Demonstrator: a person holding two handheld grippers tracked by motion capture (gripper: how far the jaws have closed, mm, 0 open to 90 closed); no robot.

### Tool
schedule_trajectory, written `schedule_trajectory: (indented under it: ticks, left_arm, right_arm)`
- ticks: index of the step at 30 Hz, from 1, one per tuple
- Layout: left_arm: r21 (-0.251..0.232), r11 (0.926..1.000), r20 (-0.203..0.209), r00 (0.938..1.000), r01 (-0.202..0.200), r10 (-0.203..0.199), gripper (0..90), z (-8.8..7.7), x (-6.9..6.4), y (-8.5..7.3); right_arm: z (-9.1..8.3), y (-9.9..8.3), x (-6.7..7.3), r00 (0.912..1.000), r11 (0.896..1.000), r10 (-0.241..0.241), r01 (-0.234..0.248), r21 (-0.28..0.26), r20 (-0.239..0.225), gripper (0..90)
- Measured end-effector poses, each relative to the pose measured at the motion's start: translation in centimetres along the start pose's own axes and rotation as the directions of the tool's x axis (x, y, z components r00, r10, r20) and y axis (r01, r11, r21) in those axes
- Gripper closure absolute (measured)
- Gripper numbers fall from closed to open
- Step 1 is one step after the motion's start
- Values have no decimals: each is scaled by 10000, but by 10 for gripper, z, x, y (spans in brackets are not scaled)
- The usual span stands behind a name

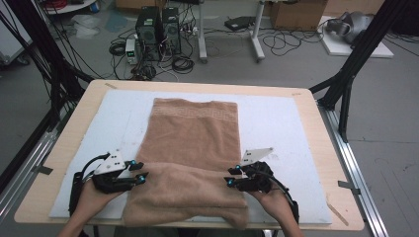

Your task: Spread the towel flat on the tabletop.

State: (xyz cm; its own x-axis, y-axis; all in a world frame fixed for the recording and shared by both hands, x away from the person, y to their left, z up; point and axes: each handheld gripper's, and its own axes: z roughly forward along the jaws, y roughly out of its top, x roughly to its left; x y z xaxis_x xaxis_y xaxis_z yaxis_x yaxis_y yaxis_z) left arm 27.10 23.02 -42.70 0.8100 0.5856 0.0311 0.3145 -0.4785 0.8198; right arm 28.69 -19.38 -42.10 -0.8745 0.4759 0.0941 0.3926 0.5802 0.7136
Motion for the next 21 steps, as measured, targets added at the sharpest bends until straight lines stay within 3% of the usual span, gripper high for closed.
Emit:
schedule_trajectory:
  ticks: [3,5,11,14,17,21]
  left_arm:
    - [615,9981,201,9998,-9,-3,600,14,5,-6]
    - [468,9989,145,9999,-70,64,627,15,5,-8]
    - [563,9977,-90,9992,-381,387,838,13,2,-8]
    - [479,9982,-110,9993,-351,357,856,10,2,-7]
    - [299,9993,-66,9998,-204,206,860,6,2,-6]
    - [222,9993,-13,9995,-300,301,861,0,2,-1]
  right_arm:
    - [14,-7,-4,10000,9992,71,-69,406,-55,639]
    - [16,-10,-4,9999,9998,162,-162,128,14,679]
    - [15,-8,-4,10000,9997,71,-71,254,5,836]
    - [13,-5,-2,9999,9994,-132,132,309,-27,860]
    - [9,-5,-2,9999,9998,-39,42,189,-149,862]
    - [4,-4,-1,9997,10000,-7,5,-58,-254,865]
